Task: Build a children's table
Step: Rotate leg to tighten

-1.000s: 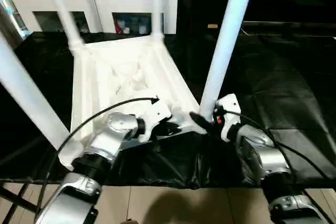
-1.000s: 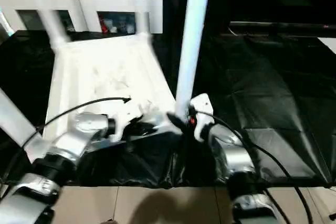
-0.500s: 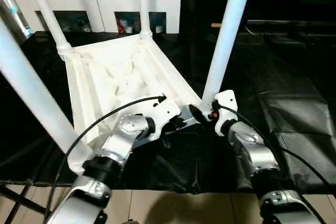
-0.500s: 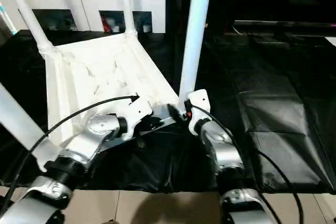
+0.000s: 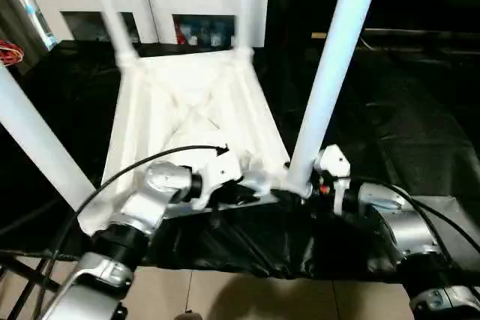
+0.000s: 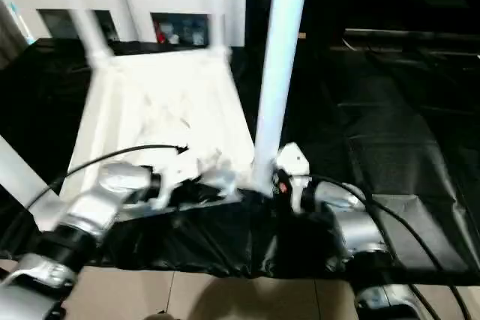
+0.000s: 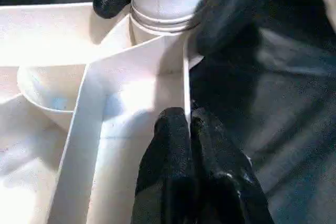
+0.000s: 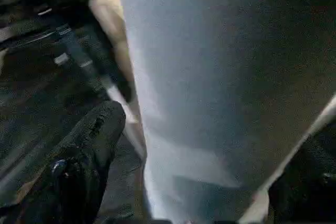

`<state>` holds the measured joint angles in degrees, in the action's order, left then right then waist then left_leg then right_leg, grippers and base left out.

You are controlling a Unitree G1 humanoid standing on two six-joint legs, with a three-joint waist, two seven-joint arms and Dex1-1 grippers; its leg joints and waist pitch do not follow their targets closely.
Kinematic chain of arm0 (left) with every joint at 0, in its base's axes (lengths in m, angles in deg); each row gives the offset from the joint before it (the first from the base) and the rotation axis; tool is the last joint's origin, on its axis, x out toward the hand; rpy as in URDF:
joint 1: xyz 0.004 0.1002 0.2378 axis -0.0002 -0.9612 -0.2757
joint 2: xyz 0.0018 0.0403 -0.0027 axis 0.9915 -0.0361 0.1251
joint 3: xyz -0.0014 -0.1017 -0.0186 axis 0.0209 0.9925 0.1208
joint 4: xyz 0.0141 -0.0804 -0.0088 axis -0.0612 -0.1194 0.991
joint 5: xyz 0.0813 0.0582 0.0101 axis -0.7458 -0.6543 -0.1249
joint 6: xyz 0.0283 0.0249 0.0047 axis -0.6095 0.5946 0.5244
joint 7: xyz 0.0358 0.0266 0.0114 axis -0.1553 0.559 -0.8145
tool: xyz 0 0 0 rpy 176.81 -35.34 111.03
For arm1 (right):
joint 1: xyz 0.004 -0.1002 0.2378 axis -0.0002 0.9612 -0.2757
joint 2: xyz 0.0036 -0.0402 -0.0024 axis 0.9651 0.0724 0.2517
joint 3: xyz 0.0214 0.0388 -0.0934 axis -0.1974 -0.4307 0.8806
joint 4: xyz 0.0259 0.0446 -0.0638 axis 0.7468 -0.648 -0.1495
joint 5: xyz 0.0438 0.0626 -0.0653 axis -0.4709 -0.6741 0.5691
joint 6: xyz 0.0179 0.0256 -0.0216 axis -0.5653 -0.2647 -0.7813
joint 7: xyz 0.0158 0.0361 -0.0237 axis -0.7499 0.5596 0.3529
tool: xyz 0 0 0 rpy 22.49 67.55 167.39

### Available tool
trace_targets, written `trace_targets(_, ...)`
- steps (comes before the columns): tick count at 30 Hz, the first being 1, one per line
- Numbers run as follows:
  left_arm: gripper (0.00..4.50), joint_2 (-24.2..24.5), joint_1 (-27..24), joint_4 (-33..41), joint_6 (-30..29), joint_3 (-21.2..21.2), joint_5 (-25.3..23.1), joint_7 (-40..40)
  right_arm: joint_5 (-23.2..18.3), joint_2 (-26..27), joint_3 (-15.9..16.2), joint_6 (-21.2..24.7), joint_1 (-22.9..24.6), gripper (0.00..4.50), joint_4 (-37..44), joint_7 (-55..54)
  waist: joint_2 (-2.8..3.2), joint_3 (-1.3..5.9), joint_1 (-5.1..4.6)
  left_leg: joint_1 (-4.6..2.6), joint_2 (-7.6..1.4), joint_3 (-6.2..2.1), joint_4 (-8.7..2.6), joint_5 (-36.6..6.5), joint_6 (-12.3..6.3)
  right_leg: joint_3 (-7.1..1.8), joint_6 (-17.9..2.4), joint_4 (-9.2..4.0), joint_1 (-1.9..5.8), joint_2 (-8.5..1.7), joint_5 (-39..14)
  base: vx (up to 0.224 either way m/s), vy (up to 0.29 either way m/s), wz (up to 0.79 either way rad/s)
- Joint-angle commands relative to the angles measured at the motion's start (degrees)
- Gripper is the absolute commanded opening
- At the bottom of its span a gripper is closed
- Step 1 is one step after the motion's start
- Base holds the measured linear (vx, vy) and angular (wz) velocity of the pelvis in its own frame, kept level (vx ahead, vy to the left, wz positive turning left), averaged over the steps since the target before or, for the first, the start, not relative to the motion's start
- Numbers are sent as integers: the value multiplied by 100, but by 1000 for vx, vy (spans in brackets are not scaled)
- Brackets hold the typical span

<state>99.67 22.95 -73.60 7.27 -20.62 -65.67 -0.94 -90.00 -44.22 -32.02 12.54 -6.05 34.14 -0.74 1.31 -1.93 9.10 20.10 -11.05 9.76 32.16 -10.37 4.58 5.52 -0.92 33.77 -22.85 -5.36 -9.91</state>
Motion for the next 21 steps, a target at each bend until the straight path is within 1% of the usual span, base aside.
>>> trace_targets(1, 0, -88, 188, 37, 189, -260, 130, -284, -64, 12, 668, 164, 139, 394, 234, 779, -42, 281, 3, 14, -242, -37, -364, -1405, -423, -289, -969, -438, 295, -369, -1757, 0, 0, 0)
trace_targets(2, 0, -64, 204, 18, 202, -261, 145, -338, -78, -26, 696, 189, 150, 394, 276, 870, -39, 284, 21, 7, -250, -36, -362, -1387, -429, -295, -970, -432, 287, -369, -1727, 0, 0, 0)
trace_targets(3, 0, -62, 205, 17, 202, -262, 146, -341, -78, -28, 698, 190, 150, 394, 278, 874, -49, 279, 23, 12, -251, -35, -367, -1393, -435, -295, -974, -433, 285, -362, -1731, 0, 0, 0)
trace_targets(5, 0, 24, 289, -92, 263, -250, 193, -526, -86, -178, 831, 280, 167, 394, 440, 1215, -50, 288, 63, -1, -245, -29, -353, -1330, -427, -297, -985, -428, 280, -364, -1685, 0, 0, 0)
trace_targets(9, 0, 64, 346, -179, 316, -235, 215, -645, -133, -250, 885, 342, 169, 394, 545, 1419, -57, 293, 86, 15, -249, -37, -350, -1264, -412, -295, -1015, -403, 289, -375, -1593, 0, 0, 0)
trace_targets(11, 0, 74, 375, -232, 336, -225, 232, -739, -174, -289, 915, 405, 174, 358, 619, 1551, -65, 294, 96, 16, -244, -35, -346, -1235, -412, -295, -986, -408, 292, -374, -1637, 0, 0, 0)
trace_targets(14, 0, 93, 400, -267, 341, -232, 264, -840, -222, -343, 976, 528, 189, 356, 724, 1686, -67, 300, 115, 12, -245, -33, -340, -1190, -421, -295, -984, -405, 290, -376, -1632, 0, 0, 0)
trace_targets(17, 0, 97, 416, -301, 361, -231, 261, -844, -232, -362, 994, 570, 194, 322, 754, 1725, -65, 295, 143, 13, -251, -34, -344, -1234, -409, -296, -971, -412, 284, -382, -1699, 0, 0, 0)
trace_targets(20, 0, 110, 422, -343, 396, -229, 274, -882, -254, -375, 1004, 642, 215, 312, 811, 1763, -68, 300, 179, 4, -246, -30, -336, -1197, -387, -301, -934, -415, 276, -378, -1739, 0, 0, 0)
trace_targets(21, 0, 110, 421, -344, 396, -229, 275, -883, -254, -375, 1004, 643, 216, 288, 813, 1764, -66, 300, 183, 6, -244, -31, -335, -1195, -388, -300, -934, -410, 278, -376, -1729, 0, 0, 0)
